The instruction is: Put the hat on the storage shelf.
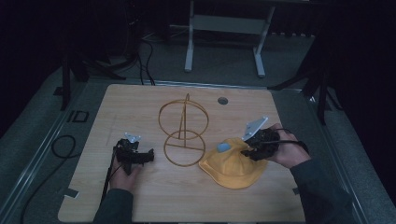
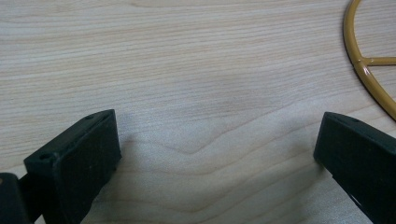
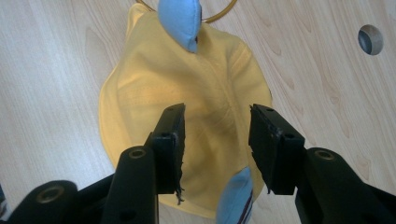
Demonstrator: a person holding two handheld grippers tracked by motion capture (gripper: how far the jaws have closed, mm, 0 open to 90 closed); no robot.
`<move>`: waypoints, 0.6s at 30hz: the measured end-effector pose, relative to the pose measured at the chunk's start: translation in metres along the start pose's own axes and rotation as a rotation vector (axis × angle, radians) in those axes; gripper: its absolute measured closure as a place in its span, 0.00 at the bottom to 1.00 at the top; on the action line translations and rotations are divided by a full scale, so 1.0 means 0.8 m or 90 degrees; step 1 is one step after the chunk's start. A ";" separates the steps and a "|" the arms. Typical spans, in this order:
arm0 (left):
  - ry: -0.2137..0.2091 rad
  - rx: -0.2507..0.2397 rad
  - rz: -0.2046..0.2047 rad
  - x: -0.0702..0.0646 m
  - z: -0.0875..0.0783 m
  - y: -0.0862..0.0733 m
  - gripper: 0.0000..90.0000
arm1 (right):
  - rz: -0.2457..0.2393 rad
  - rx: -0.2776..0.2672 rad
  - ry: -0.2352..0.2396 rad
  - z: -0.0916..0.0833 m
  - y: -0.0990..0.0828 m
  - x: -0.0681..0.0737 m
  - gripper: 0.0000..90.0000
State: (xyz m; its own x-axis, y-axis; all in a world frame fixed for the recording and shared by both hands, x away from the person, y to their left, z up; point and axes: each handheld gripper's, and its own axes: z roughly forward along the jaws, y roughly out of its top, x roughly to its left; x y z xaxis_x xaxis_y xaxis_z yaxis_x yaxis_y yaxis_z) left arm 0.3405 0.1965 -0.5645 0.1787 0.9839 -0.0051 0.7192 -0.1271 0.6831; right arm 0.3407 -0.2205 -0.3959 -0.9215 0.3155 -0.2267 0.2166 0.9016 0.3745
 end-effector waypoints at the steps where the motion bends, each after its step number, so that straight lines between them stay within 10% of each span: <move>1: 0.000 0.000 0.000 0.000 0.000 0.000 0.00 | -0.003 0.004 0.001 0.001 0.001 -0.001 0.62; 18: 0.000 0.001 0.000 0.000 0.000 0.000 0.00 | -0.033 0.075 0.038 0.028 0.028 -0.016 0.57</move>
State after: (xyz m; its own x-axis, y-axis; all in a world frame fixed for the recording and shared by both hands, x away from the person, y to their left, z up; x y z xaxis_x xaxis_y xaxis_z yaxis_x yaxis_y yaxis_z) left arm 0.3404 0.1966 -0.5644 0.1791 0.9838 -0.0055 0.7201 -0.1273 0.6821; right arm 0.3648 -0.1978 -0.4043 -0.9494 0.2519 -0.1874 0.2009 0.9461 0.2541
